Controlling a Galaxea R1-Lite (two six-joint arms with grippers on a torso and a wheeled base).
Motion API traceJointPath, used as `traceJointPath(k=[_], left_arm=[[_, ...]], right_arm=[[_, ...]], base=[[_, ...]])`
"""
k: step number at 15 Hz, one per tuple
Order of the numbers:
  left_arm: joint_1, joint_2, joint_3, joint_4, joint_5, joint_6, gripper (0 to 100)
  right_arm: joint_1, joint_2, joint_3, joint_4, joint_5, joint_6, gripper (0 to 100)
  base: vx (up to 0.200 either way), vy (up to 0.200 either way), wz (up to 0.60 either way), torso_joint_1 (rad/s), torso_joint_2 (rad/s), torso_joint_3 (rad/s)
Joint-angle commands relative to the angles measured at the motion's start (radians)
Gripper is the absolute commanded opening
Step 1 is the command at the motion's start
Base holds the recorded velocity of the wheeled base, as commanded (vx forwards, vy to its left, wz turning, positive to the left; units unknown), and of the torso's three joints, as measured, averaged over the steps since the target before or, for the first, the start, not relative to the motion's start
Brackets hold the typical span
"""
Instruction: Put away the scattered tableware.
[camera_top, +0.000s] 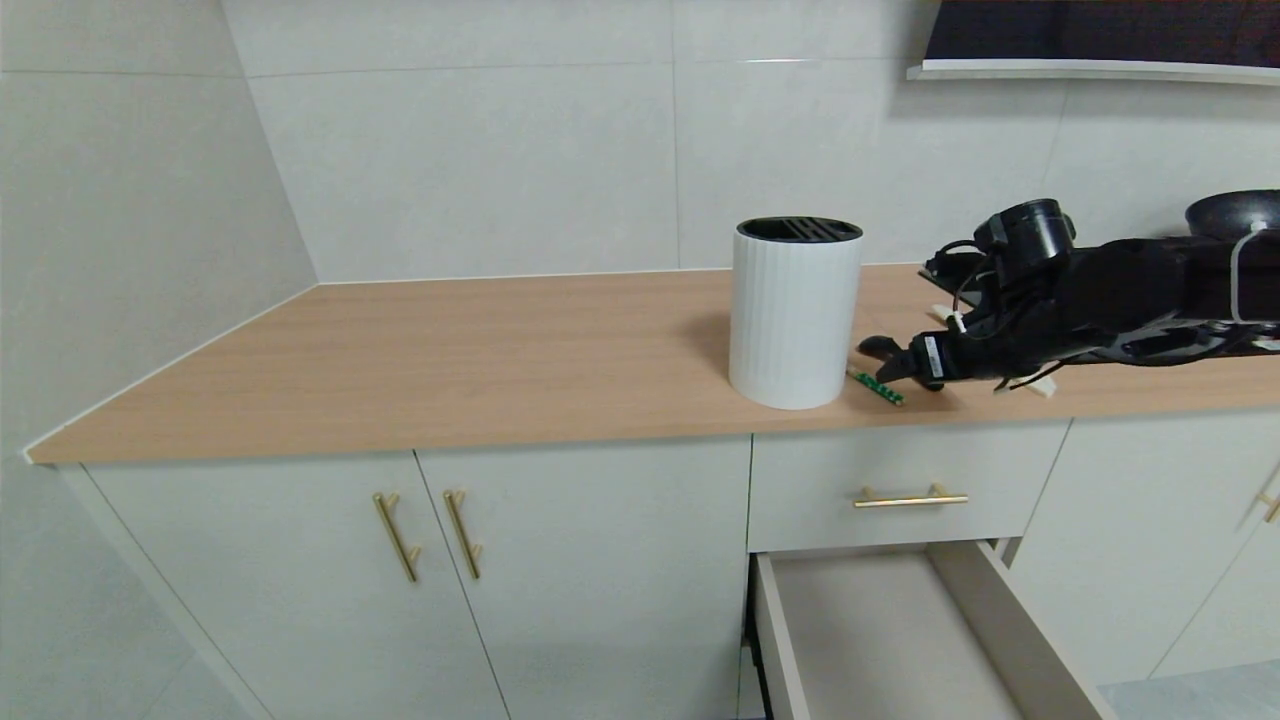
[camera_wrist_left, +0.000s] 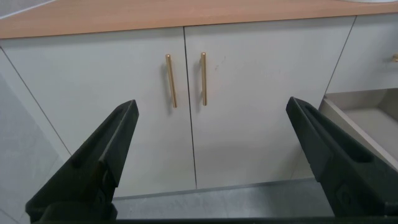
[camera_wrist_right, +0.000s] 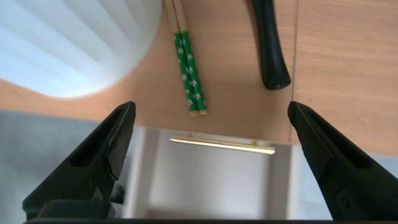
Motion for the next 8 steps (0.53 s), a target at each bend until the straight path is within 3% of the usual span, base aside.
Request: traceJointPath(k=[1, 8], left_arm=[[0.000, 0.000, 0.000, 0.000, 0.001, -0.001, 100], [0.000, 0.000, 0.000, 0.000, 0.001, -0.001, 100]], right_arm=[[-0.002, 0.028, 0.002, -0.012, 0.003, -0.012, 100], [0.027, 0.026, 0.150, -0.272, 0.011, -0.045, 100]], base=[[0.000, 0.000, 0.00, 0.000, 0.00, 0.000], [0.000, 0.000, 0.00, 0.000, 0.00, 0.000]])
